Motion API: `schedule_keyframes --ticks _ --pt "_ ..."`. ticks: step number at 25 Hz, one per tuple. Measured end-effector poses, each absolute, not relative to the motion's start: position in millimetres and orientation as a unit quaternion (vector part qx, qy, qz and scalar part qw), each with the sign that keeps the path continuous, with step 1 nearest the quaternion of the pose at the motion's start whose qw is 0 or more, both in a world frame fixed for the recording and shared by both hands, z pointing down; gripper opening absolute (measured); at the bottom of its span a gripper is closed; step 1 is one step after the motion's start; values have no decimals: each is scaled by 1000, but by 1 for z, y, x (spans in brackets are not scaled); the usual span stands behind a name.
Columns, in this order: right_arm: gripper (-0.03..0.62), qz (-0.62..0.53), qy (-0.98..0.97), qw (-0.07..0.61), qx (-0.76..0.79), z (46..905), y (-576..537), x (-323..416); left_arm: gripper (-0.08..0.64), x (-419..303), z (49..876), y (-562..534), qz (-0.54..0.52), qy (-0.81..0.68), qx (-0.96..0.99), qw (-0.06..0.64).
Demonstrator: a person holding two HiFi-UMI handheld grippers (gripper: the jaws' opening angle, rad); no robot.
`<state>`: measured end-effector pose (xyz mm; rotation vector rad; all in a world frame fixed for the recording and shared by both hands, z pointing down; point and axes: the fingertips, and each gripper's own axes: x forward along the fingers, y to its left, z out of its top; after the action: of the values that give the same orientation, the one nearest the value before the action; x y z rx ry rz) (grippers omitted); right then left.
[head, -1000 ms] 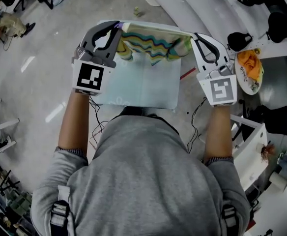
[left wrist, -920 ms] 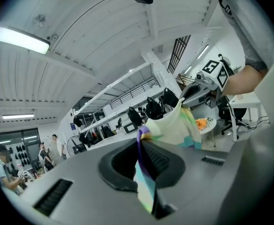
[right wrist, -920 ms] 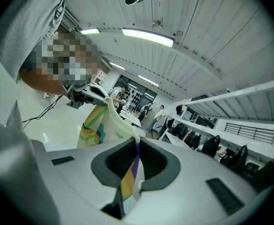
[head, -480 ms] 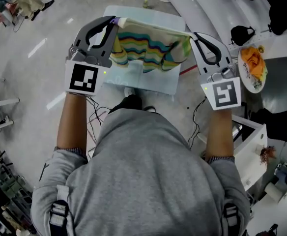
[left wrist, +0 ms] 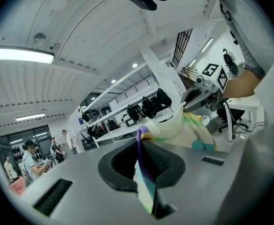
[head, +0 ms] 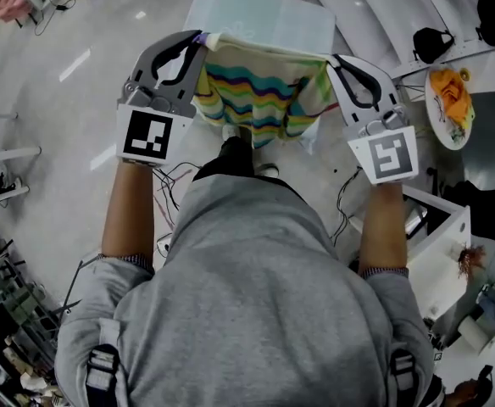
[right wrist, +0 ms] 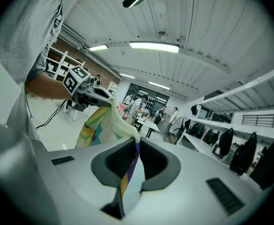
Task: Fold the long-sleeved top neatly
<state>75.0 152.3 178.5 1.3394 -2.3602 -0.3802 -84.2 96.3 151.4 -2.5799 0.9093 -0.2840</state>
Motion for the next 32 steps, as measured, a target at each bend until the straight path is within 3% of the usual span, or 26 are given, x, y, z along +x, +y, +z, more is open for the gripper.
schedule_keyframes --ticks 8,32 --pt "44 -48 -843 273 461 267 122 81 31 -83 240 58 -186 307 -923 138" --pt "44 106 -778 340 518 440 -115 140 32 -20 450 -201 -296 201 -934 20"
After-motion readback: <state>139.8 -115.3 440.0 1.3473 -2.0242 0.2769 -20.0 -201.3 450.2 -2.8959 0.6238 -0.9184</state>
